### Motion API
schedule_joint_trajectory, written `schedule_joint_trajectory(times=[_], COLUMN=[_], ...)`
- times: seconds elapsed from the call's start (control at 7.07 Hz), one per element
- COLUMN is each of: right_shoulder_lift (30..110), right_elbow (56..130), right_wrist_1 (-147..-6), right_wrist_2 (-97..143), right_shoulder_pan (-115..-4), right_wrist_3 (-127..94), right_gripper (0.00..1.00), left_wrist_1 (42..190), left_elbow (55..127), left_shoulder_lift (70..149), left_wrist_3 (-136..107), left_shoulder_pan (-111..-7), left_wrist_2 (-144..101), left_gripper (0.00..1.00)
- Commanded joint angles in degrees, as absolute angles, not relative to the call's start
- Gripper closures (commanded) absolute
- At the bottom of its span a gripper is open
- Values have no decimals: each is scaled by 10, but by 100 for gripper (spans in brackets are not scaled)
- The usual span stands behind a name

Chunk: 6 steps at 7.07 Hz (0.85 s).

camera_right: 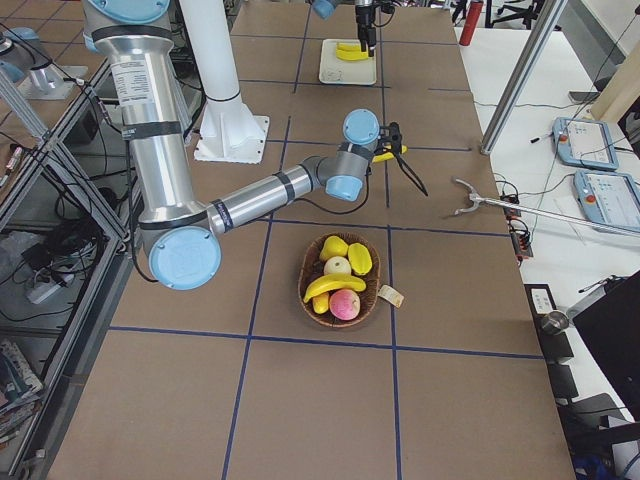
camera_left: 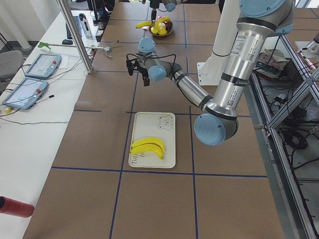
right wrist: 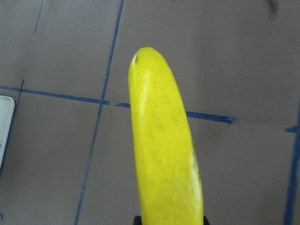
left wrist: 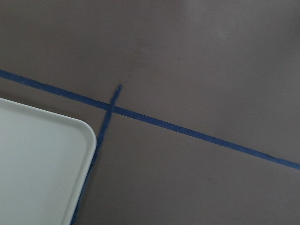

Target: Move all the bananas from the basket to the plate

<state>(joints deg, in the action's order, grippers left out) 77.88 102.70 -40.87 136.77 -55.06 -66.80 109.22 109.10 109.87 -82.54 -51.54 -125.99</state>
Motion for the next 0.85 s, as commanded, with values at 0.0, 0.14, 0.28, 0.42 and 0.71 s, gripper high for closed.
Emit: schedule_joint_trajectory(times=[0.0, 0.14, 0.28, 0.42, 0.71], right_shoulder_lift=[735, 716, 688, 663, 632], right_elbow=[1047, 1068, 1102, 1126, 1130], right_wrist_1=[-412, -451, -527, -591, -626], right_wrist_2=[1243, 1177, 1140, 1124, 1062], right_shoulder_pan=[-443, -391, -359, -335, -289], right_wrist_3=[-752, -760, -760, -760, -761], right_gripper=[98, 99, 98, 98, 98], left_wrist_1=[1208, 1289, 1329, 1334, 1334], left_elbow=[1083, 1067, 1057, 1053, 1051], left_shoulder_lift=[1128, 1128, 1131, 1144, 1184], left_wrist_3=[-939, -997, -1025, -1040, -1067], left_shoulder_pan=[-495, -488, -476, -469, -412], left_wrist_2=[-1260, -1259, -1252, -1241, -1184], left_gripper=[0, 0, 0, 0, 0])
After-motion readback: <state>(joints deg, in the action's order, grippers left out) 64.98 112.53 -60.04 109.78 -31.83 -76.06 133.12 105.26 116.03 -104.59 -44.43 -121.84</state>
